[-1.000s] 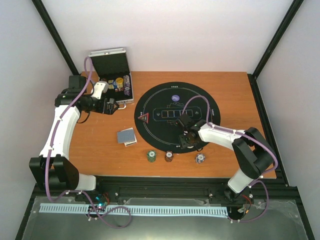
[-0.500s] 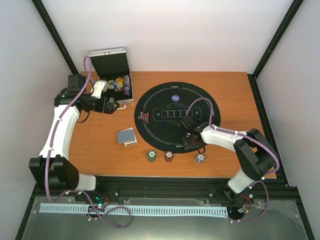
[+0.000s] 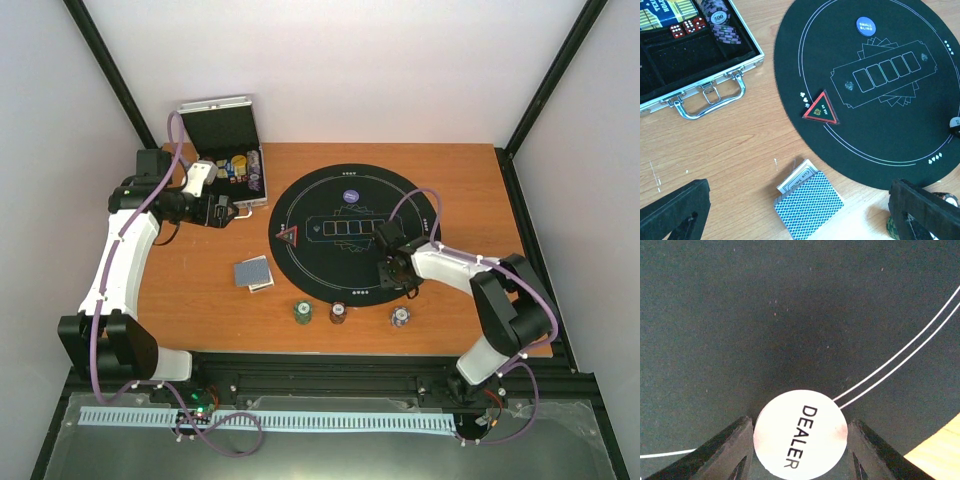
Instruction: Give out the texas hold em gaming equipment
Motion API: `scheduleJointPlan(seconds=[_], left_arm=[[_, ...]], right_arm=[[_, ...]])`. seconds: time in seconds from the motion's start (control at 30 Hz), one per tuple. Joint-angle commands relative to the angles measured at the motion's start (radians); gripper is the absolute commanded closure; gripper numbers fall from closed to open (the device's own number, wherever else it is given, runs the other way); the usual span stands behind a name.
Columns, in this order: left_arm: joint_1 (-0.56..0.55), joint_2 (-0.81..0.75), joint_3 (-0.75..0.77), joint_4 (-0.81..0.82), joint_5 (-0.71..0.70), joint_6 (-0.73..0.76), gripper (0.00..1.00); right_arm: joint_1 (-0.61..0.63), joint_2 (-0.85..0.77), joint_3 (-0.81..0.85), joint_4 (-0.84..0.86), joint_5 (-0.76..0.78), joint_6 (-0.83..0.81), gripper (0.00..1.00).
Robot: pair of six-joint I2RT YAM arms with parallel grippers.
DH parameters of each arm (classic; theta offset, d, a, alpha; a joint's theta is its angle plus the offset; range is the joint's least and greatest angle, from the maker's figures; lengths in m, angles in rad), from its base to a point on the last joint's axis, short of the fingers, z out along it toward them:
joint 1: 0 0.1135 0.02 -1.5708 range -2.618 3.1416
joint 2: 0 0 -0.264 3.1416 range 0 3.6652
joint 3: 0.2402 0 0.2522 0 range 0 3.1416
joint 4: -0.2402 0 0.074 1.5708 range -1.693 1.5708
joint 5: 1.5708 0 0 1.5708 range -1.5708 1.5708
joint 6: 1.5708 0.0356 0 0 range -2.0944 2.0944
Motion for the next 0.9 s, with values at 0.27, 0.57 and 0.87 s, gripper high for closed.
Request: scheduleJointPlan(seconds=[0.27, 0.57, 0.87], left_arm=[[0.007, -0.041, 0.013, -0.026, -0.027, 0.035, 0.00], [0.007, -0.023, 0.022, -0.031, -0.106, 0.025, 0.00], [0.048, -0.022, -0.019, 0.009, -0.178, 0.003, 0.00]], right_arm=[[-0.024, 0.058, 0.080, 0.001, 0.029, -0.029, 0.48], [0.152, -0.087, 0.265, -0.175, 0.069, 0.018, 0.13], [0.501, -0.014, 0.417, -0.288, 0.023, 0.148, 0.00]])
